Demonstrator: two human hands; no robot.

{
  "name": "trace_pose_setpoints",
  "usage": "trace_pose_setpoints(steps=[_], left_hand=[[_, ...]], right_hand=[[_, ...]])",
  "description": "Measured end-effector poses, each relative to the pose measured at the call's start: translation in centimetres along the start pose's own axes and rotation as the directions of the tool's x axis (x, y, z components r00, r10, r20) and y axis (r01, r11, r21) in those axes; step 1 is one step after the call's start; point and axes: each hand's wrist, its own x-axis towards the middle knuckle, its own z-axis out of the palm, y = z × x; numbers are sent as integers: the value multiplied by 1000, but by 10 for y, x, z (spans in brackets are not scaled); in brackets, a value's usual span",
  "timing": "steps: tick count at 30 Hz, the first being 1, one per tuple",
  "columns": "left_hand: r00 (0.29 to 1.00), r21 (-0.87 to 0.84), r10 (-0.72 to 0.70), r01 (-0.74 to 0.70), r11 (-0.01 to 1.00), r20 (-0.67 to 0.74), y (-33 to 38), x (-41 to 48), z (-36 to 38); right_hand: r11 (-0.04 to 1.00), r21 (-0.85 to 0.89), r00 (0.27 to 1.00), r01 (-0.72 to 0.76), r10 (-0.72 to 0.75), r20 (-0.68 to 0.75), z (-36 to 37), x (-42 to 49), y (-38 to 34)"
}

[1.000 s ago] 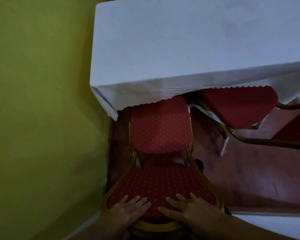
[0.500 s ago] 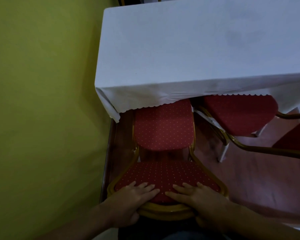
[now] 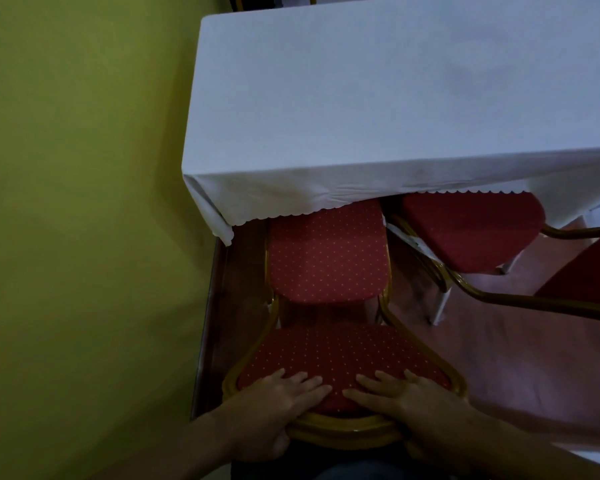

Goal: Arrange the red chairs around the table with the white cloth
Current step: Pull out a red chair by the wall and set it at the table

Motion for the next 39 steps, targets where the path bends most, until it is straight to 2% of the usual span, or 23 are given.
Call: trace_pose_setpoints(steps=[8, 14, 19, 39], left_hand=[[995, -7, -46, 45, 999, -93, -38, -12, -26], [993, 21, -116, 116, 993, 3, -42, -8, -33], [987, 27, -158, 158, 987, 17, -41, -6, -35], [983, 25, -182, 182, 983, -21, -43, -1, -45]], right_hand=[[994, 109, 986, -8, 26, -167, -21, 18, -11], [993, 113, 968, -34, 61, -241, -24, 18, -14], [992, 94, 967, -86, 106, -230, -29, 15, -13], [994, 73, 959, -83, 100, -264, -34, 21, -3]])
